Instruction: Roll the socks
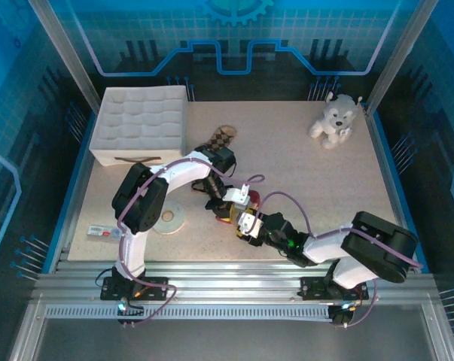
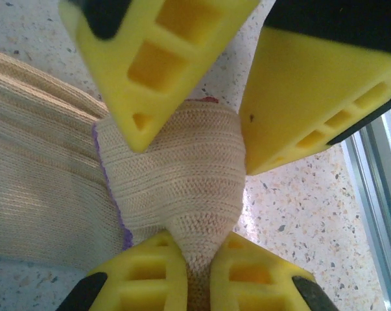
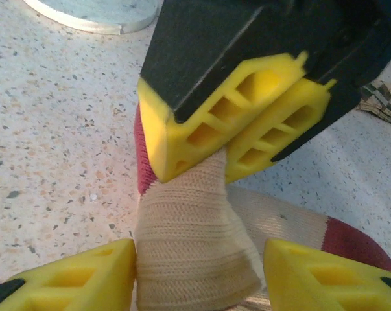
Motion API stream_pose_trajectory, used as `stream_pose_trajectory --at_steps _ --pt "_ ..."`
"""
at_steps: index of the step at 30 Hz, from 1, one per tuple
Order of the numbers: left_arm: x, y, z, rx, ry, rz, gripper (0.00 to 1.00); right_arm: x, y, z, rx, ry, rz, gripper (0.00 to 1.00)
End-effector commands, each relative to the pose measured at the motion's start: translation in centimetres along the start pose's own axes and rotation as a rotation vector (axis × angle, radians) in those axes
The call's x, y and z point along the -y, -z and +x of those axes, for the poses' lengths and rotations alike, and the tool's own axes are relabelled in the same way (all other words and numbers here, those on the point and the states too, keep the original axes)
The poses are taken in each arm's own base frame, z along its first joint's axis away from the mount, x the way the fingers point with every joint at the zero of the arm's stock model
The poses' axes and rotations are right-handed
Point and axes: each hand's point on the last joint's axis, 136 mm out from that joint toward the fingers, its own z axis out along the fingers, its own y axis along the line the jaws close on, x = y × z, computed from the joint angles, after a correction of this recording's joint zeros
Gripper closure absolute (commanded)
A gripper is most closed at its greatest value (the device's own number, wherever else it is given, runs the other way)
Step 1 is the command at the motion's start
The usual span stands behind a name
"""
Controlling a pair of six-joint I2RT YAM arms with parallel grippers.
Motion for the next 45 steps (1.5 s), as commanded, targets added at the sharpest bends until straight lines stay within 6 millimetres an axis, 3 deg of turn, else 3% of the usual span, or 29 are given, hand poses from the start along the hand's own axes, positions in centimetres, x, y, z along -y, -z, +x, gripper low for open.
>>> stream_pose_trajectory --at_steps 1,6,8,11,13,16,20,29,32,35,38,45 --pt "0.7 0.2 -0.7 0.037 -0.006 0.061 1.00 0.8 -0.2 -1.9 0.085 0.038 0.080 0.47" --pt "0.6 0.3 -0.8 0.037 0.003 0.075 1.00 1.0 -0.8 -1.4 0.077 0.077 0.164 0.53" --pt "0.6 0.3 -0.8 0.040 0.006 0.076 1.00 1.1 -0.8 -1.4 0.087 0.094 0.201 0.63" --pt "0.5 0.5 -1.0 0.052 0.015 0.071 1.00 0.9 -0.6 -1.5 0.109 0.131 0.256 0.91" --pt "0.3 0.8 -1.2 0.064 0.034 0.064 1.00 0.4 -1.0 -1.4 0.096 0.172 0.267 1.00" --pt "-0.4 1.1 -1.5 0.084 0.082 0.047 0.96 -0.2 -1.3 -1.1 0.088 0.182 0.254 1.00" --pt "-1.6 1.9 -1.9 0.124 0.160 0.001 0.77 -0.5 -1.3 -0.8 0.087 0.169 0.238 1.00" --pt "-2.8 8.8 -4.0 0.358 0.248 -0.064 0.64 -2.9 -1.0 0.8 0.063 0.152 0.089 1.00" --pt "-3.3 9.6 -4.4 0.364 0.264 -0.078 0.63 -3.8 -1.1 1.1 0.045 0.161 0.034 1.00" --pt "-4.4 8.9 -4.8 0.339 0.304 -0.094 0.67 -4.1 -1.2 1.3 0.034 0.161 0.004 1.00" --pt "-5.5 6.7 -5.5 0.281 0.344 -0.101 0.72 -4.4 -1.1 1.5 0.025 0.152 -0.020 1.00" --pt "-9.4 2.4 -6.0 0.235 0.650 -0.085 0.82 -3.7 -0.8 1.9 0.021 0.090 -0.027 1.00"
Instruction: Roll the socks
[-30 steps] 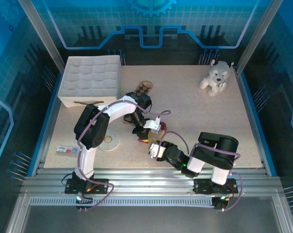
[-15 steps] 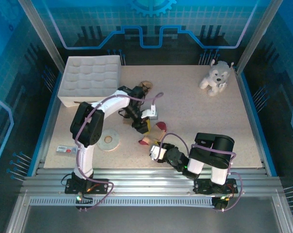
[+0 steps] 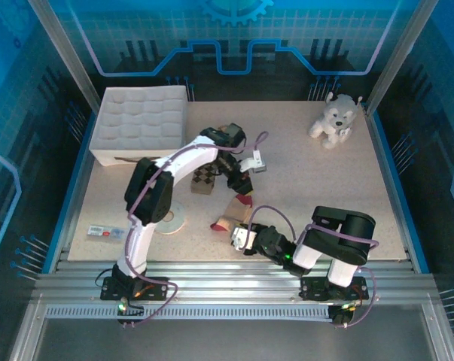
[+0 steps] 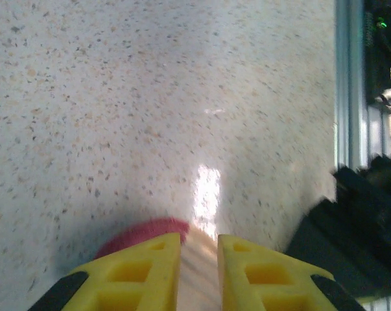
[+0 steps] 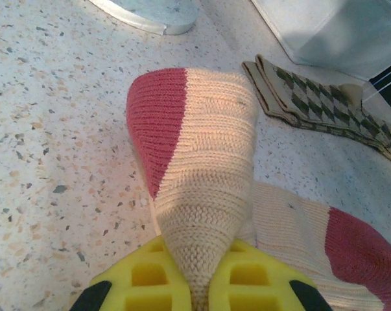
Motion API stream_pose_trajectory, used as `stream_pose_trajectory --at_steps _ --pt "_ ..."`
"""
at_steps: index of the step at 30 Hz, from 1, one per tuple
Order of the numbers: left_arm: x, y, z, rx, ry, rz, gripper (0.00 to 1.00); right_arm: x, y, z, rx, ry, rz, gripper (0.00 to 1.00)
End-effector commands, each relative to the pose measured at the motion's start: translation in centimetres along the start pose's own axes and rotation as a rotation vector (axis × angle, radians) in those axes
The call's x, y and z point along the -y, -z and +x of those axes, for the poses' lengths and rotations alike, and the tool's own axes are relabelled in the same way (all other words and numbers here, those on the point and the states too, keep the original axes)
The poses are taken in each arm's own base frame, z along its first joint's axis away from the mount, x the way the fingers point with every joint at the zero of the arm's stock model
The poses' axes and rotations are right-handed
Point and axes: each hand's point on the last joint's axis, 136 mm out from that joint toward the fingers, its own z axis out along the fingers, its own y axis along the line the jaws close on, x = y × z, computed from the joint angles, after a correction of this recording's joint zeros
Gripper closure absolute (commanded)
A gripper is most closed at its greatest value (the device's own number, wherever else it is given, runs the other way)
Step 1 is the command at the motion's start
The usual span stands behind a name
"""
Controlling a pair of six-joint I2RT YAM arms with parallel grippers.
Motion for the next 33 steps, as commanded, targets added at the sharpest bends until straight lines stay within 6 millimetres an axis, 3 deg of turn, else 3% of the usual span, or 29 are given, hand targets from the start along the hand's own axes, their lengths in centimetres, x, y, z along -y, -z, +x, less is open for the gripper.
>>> stream_pose_trajectory --at_steps 1,10,15,23,33 --pt "-2.0 -1.5 0.4 0.002 0.227 -0.029 0.82 -0.7 0.3 1.4 -0.037 -0.056 -0.059 1.00" --pt "-5.4 -5.3 4.9 -0.032 0.511 -0.101 0.85 0.2 0.6 2.4 -0.041 -0.149 -0.067 1.00" --pt "-7.7 -6.4 7.3 -0.050 0.651 -0.141 0.85 0.1 0.7 2.6 -0.058 -0.163 -0.098 1.00" --pt "-11.9 -4.2 8.6 0.004 0.829 -0.264 0.86 -1.9 1.4 1.5 -0.148 -0.189 -0.299 1.00" --pt "-12.6 -3.8 9.0 0.003 0.872 -0.296 0.86 -2.2 3.0 0.5 -0.268 -0.306 -0.395 1.00"
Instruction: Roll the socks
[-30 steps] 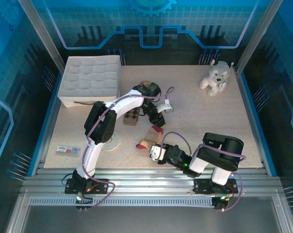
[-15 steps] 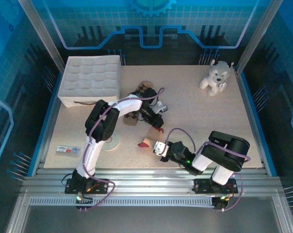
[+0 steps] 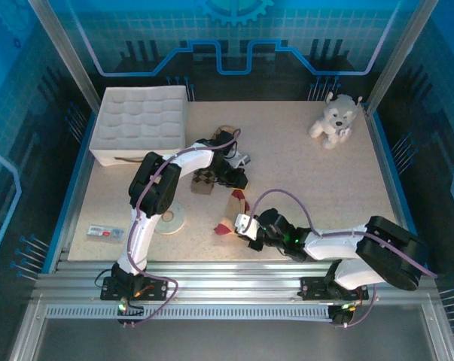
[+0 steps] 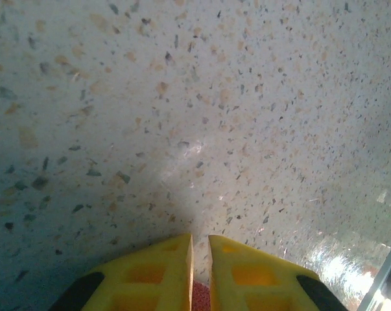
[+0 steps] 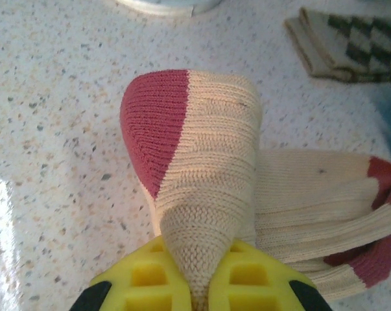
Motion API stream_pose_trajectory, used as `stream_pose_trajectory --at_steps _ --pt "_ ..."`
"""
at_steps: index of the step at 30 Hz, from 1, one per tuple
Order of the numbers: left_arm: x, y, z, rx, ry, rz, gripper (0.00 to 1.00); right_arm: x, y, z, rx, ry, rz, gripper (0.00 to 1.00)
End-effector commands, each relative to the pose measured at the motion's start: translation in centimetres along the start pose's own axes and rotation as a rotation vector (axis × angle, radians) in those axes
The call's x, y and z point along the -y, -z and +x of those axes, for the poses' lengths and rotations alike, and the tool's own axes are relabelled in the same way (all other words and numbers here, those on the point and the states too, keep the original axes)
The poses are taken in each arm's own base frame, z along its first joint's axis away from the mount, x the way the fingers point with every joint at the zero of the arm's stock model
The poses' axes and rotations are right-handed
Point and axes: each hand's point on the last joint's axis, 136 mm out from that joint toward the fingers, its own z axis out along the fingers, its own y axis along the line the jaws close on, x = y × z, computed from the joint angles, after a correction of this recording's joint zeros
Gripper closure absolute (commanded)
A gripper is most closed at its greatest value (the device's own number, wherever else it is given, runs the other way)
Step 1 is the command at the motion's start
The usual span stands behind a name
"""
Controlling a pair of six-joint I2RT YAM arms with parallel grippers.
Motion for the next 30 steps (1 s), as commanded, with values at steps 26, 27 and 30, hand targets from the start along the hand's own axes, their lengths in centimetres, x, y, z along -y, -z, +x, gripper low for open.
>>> stream_pose_trajectory --at_steps 26,27,30 --pt "-3.0 0.8 -0.1 0.013 0.068 -0.056 0.77 1.0 -1.6 4.4 -0.335 -0.604 -0.264 1.00" --pt "-2.4 1.2 -0.4 0.023 0.056 -0.034 0.75 1.3 -1.7 4.7 -0.339 -0.627 -0.269 1.00" --pt "-0.7 2.8 -1.2 0.071 -0.005 0.016 0.72 1.9 -2.0 5.3 -0.356 -0.681 -0.279 1.00"
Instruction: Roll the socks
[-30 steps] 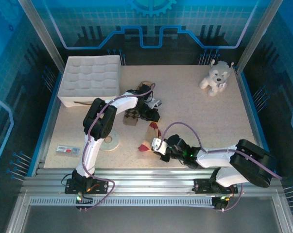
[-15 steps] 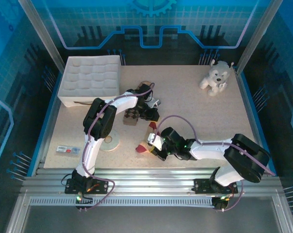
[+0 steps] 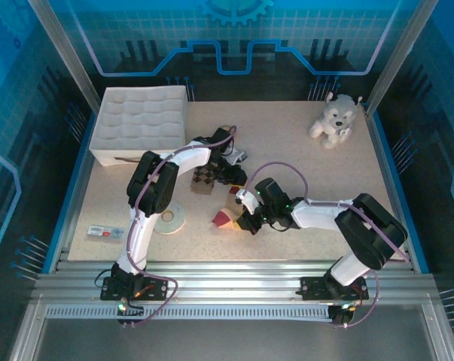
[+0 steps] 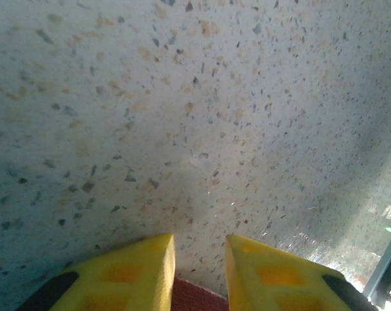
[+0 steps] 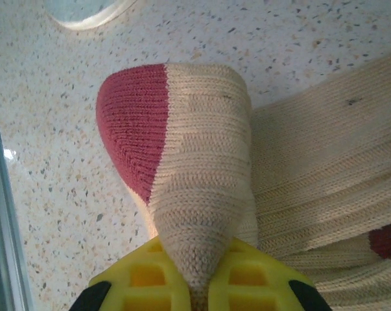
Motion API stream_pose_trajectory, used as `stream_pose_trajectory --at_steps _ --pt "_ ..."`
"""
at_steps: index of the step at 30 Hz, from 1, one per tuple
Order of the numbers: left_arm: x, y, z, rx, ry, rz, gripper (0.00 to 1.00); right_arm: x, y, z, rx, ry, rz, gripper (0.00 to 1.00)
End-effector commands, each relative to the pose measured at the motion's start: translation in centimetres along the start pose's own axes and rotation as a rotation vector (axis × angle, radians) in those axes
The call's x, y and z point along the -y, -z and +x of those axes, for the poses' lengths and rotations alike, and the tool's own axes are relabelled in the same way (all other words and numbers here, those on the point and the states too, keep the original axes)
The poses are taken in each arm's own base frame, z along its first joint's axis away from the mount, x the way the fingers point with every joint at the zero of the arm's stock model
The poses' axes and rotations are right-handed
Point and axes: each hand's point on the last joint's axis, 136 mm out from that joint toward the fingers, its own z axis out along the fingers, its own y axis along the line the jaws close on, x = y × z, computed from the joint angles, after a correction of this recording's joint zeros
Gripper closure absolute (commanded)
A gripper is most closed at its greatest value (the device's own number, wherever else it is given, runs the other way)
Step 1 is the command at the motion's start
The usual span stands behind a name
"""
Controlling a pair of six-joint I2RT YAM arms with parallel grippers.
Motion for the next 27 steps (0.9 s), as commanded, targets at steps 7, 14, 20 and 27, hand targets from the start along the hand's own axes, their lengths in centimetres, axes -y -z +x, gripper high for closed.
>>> stream_pose_trajectory --at_steps 7,14,20,27 --pt "1.3 6.4 -2.1 0.178 -0.131 0.049 0.67 3.2 -0.8 5.0 -0.199 -0.249 0.031 1.00" --pt "1.9 9.1 -1.4 0.212 -0.306 0.020 0.65 4.2 -0.9 5.3 -0.219 -0.319 0.033 1.00" --pt "3.1 10.5 1.8 0.277 -0.685 -0.014 0.65 5.9 -0.8 5.5 -0.270 -0.420 0.056 1.00" --pt "4.7 9.1 7.9 0.299 -1.281 -0.061 0.64 7.0 -0.6 6.4 -0.340 -0.471 0.107 1.00"
